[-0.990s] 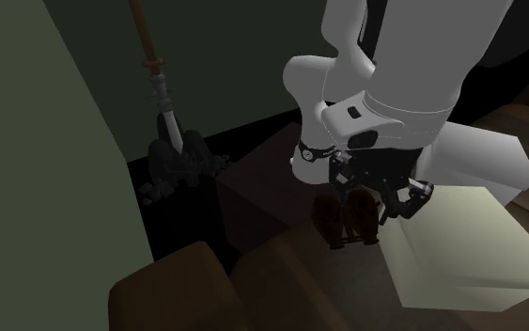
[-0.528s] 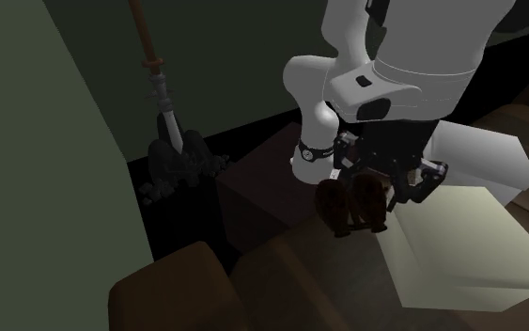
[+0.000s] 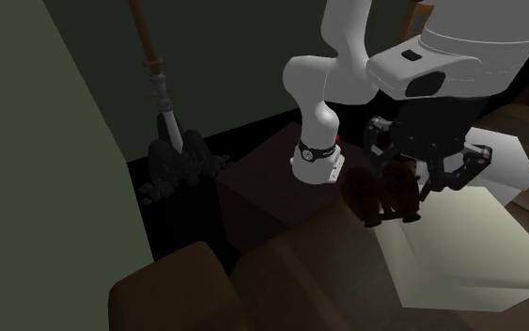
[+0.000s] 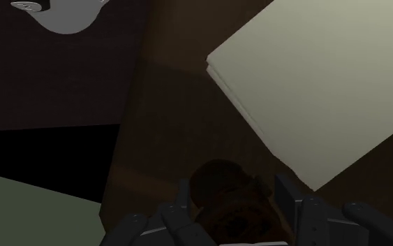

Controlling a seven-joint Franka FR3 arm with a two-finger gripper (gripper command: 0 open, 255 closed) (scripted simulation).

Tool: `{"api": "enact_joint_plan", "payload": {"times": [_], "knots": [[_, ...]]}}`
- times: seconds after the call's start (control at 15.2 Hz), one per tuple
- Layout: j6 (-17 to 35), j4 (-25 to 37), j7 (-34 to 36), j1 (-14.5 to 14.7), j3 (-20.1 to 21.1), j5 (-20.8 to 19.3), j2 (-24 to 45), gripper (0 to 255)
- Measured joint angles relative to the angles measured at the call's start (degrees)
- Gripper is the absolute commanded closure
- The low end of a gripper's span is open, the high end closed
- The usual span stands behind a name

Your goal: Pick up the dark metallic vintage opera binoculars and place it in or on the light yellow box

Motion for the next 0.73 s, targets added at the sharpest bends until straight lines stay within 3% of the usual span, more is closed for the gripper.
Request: {"api": "enact_joint_plan", "payload": {"times": [0.73], "knots": [[0.44,3.81,15.53,6.21,12.75,6.99,0.88,255]]}}
